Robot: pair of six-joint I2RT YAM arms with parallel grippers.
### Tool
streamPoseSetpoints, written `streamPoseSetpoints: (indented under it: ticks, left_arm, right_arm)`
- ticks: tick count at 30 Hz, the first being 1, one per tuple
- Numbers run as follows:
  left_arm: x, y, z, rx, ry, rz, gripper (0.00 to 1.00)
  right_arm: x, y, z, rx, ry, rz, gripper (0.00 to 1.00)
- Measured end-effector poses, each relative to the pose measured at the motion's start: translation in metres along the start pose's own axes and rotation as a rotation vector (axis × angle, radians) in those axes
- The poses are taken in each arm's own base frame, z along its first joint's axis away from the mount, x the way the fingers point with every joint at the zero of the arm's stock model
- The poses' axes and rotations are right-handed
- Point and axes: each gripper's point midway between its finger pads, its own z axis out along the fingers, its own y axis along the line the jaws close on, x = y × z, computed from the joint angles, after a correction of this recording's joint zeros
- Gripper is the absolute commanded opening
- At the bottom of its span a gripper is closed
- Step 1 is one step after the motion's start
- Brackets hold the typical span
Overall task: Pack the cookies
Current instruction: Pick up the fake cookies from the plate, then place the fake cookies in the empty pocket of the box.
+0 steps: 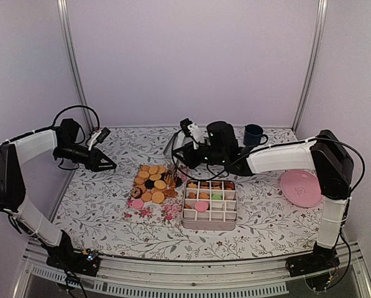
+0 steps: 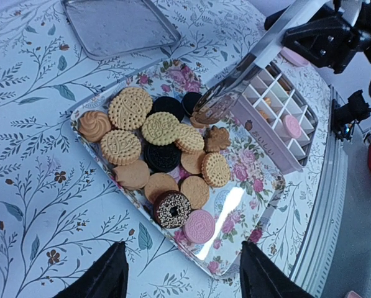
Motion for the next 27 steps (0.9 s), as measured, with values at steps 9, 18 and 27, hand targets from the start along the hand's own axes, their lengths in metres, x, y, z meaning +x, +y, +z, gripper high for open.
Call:
streamPoseSetpoints:
  ticks: [9,18,27]
  left_arm:
    - [0.0,-0.001,0.0,0.005,-0.002,-0.001,0.61]
    - [-0.001,-0.004,0.0,0.019,-0.007,-0.002,0.61]
    - [-0.002,-0.006,0.0,0.031,-0.014,0.008,0.61]
  right_arm:
    - [-0.02,0.007,-0.029,0.005,-0.012,-0.009,0.0]
    - [-0.089,0.036,-0.135,-0.009,-0.148,-0.076,0.0]
    - [-0.019,0.031,-0.174,0.02,0.053,-0.046,0.0]
